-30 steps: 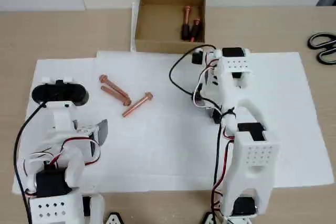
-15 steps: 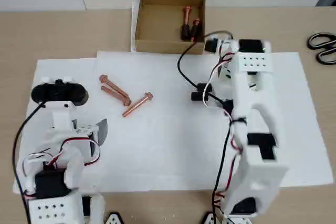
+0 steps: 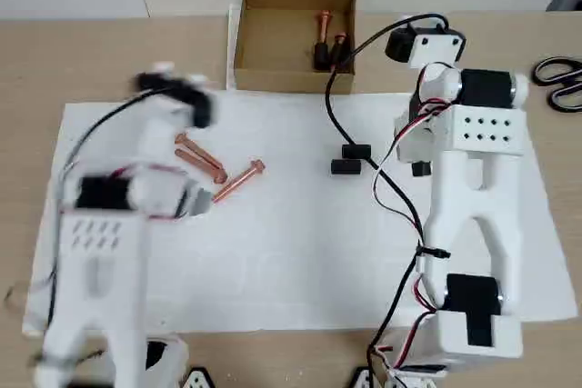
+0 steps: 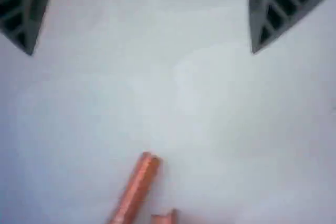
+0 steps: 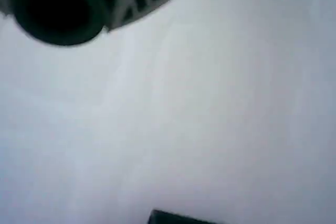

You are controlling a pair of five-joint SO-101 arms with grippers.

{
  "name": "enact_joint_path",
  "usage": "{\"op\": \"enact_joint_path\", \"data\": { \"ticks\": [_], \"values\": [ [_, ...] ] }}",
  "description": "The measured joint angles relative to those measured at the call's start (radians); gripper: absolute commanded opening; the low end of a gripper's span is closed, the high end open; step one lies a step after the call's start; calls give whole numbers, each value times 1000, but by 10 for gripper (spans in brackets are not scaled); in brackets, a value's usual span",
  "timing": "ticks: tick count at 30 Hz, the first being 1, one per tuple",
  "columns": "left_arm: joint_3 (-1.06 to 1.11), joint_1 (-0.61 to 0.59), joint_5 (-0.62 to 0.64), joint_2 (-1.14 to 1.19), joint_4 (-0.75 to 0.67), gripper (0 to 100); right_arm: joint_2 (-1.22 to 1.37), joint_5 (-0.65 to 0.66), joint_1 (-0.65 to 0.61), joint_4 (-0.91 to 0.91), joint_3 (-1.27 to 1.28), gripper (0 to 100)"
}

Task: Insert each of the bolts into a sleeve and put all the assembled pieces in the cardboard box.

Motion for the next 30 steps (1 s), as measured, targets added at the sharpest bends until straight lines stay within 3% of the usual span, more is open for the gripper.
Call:
{"op": "enact_joint_path", "data": {
  "ticks": [6, 14, 30],
  "values": [
    [-255, 129, -77, 382, -2, 250, 0, 0, 0, 2, 41, 4],
    [-514, 140, -203, 764, -2, 250, 0, 0, 0, 2, 41, 4],
    [-750, 135, -226, 1079, 0, 224, 0, 0, 0, 2, 41, 4]
  ]
}}
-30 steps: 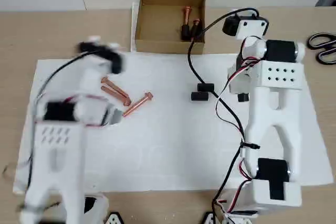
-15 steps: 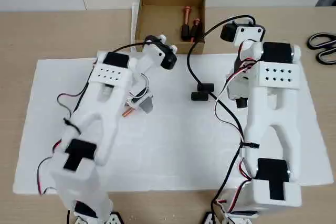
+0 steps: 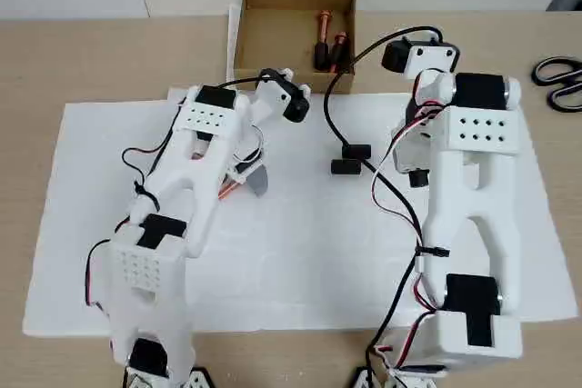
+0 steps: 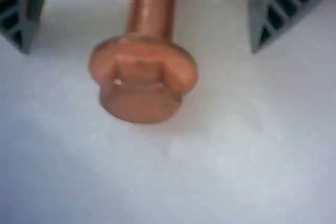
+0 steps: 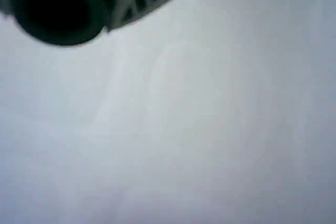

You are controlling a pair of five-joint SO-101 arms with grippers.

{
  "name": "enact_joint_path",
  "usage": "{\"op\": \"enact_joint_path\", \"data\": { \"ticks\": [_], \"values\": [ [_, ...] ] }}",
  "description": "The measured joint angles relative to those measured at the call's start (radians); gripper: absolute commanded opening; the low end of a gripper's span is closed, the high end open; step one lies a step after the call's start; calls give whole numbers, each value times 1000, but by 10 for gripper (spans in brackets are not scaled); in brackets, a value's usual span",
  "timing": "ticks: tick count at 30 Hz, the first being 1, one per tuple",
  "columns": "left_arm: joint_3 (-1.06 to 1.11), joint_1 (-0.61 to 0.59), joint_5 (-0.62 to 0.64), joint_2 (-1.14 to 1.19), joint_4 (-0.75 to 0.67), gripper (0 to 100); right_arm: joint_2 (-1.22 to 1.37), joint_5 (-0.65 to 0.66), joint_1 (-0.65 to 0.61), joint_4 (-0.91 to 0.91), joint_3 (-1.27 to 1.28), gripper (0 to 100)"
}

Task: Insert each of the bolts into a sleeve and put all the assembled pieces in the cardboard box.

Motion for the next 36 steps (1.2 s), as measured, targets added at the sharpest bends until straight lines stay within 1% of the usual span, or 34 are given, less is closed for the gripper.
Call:
{"op": "enact_joint_path", "data": {
  "ticks": [7, 15, 21, 26, 30, 33, 36],
  "values": [
    [2, 12, 2, 3, 5, 77, 0, 0, 0, 0, 0, 4],
    [2, 40, 3, 8, 43, 7, 0, 0, 0, 0, 0, 4],
    [0, 77, 11, 9, 60, 6, 0, 0, 0, 0, 0, 4],
    [-61, 91, 32, 15, 127, 6, 0, 0, 0, 0, 0, 4],
    [-163, 92, 35, 17, 218, 6, 0, 0, 0, 0, 0, 4],
    [-264, 92, 61, 17, 293, 6, 0, 0, 0, 0, 0, 4],
    [-354, 92, 101, 17, 305, 6, 0, 0, 0, 0, 0, 4]
  ]
}}
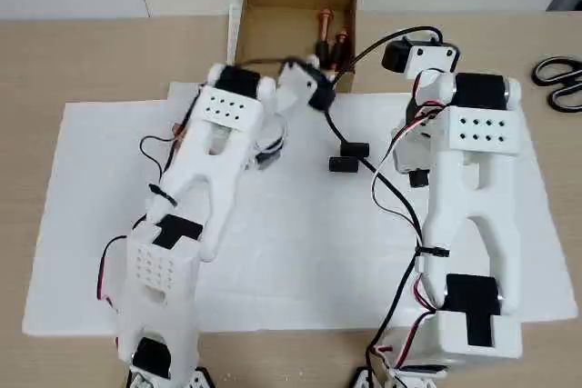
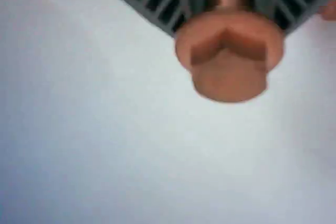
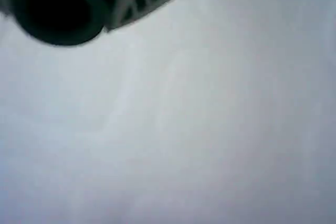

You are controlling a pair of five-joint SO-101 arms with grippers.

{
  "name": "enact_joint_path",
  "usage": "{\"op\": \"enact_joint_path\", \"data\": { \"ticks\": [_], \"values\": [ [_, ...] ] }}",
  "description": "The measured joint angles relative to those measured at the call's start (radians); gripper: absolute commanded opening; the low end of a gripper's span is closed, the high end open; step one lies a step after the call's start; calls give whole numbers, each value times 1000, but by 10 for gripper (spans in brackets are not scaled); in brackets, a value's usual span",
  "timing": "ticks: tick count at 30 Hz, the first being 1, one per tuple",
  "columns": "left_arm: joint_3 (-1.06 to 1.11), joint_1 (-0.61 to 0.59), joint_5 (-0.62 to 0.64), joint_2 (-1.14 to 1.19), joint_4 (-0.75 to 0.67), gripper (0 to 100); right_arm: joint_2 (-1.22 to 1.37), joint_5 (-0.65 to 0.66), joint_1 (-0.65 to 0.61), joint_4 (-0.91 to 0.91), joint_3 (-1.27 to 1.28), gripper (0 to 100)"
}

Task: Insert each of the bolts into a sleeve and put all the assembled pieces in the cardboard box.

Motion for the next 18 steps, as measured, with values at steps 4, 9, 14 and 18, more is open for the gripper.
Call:
{"op": "enact_joint_path", "data": {
  "ticks": [4, 9, 14, 18],
  "values": [
    [-69, 0, 51, 0, 9, 6, 0, 0, 0, 0, 0, 4],
    [-87, -32, 109, -38, 12, 6, -20, 0, 0, 0, 0, 4],
    [-46, -87, 129, -252, 14, 6, -176, 0, 0, 0, 0, 4],
    [74, -106, 144, -450, 17, 6, -333, 0, 0, 0, 0, 4]
  ]
}}
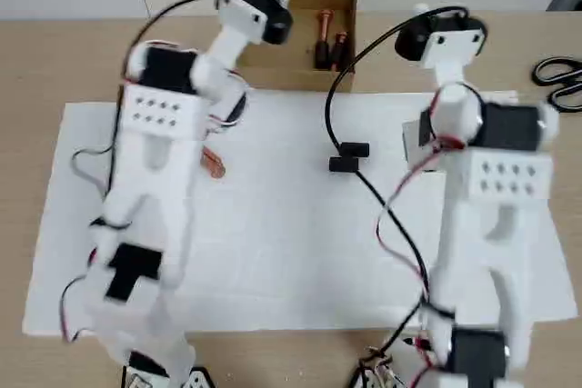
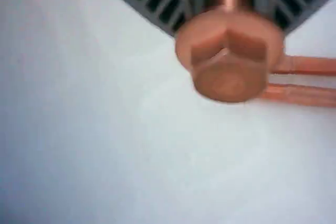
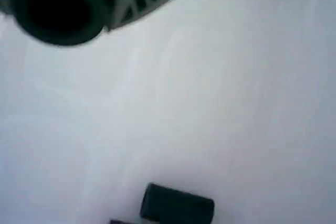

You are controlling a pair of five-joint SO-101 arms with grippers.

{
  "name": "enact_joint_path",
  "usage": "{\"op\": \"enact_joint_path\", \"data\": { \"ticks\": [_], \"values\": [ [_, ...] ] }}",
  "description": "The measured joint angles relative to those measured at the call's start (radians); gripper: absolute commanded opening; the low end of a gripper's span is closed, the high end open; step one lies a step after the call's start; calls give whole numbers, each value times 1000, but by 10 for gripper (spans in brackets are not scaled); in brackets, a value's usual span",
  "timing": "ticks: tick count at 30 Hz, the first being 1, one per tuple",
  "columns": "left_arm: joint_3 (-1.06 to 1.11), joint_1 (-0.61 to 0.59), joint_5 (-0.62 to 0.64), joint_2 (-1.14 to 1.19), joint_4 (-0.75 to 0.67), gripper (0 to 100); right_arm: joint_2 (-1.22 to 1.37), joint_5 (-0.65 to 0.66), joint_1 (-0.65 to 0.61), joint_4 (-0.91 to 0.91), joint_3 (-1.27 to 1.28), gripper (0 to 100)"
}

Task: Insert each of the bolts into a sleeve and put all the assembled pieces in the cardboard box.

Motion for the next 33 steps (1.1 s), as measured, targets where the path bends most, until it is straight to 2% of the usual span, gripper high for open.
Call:
{"op": "enact_joint_path", "data": {
  "ticks": [9, 16, 22, 26, 30, 33],
  "values": [
    [292, -2, 71, -497, 2, 6, -319, 0, -2, 6, 29, 4],
    [689, -2, 71, -901, -23, 6, -559, 0, -2, 8, 261, 4],
    [1049, -2, 75, -1171, -244, 6, -736, 0, -2, -106, 522, 4],
    [1244, -2, 75, -1329, -456, 6, -887, -83, -3, -229, 712, 4],
    [1421, -2, 104, -1470, -664, 6, -1048, -150, -110, -359, 918, 4],
    [1514, -2, 215, -1553, -760, 6, -1112, -161, -222, -471, 1057, 4]
  ]
}}
